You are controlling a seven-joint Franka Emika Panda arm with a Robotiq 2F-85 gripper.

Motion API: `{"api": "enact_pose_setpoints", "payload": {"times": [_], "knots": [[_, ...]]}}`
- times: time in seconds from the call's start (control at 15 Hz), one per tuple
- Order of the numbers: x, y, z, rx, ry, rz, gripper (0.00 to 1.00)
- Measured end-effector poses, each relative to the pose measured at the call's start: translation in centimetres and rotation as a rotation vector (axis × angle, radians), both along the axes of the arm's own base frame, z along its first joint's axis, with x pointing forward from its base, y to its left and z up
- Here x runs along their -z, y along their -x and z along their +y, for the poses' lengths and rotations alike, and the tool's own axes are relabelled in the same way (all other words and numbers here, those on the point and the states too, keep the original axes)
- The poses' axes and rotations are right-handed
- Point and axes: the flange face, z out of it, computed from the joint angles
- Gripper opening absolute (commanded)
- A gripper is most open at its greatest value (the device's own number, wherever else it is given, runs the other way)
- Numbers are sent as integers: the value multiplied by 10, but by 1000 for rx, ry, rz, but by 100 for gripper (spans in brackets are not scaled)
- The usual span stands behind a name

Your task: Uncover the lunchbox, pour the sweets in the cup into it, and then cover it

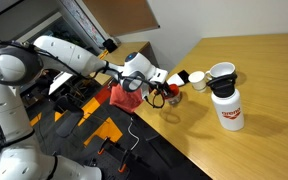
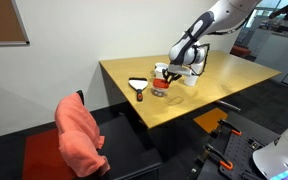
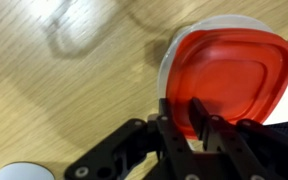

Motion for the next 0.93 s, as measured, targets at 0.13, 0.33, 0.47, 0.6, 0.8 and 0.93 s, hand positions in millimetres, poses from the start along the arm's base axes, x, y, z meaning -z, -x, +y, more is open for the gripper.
{"api": "enact_pose_setpoints", "payload": {"times": [0.13,0.33,0.47,0.6,0.8,0.93], "knots": [[2,-2,0,2,-2,-1,6],[2,-5,0,4,-2,-6,6],[3,-6,-1,6,-3,-8,33],[3,-7,-1,6,-3,-8,58],[3,-8,0,4,0,-12,80],[1,-9,1,1,5,-21,95]]}}
